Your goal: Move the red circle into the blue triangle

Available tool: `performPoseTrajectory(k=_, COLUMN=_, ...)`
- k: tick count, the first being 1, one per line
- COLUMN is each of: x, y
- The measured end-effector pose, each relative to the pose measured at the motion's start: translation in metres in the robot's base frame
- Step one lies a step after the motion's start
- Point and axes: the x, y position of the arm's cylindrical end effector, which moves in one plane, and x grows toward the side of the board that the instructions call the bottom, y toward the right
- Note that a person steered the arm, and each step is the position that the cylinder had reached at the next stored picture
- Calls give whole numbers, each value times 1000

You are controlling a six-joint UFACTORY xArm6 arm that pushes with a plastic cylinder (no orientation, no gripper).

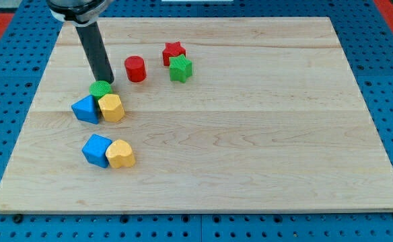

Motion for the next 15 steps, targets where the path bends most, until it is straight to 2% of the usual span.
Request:
performPoseTrajectory(k=1, x=5, y=-6)
performPoseTrajectory(k=3, x=-2, y=67)
performPoseTrajectory(k=4, x=-25, y=74)
performPoseTrajectory(k=6, x=-78, y=75)
performPoseTrajectory(k=9, x=-113, y=31)
performPoseTrajectory(k=13, x=-104, y=-30)
performPoseTrajectory(k=15, x=-63, y=-45)
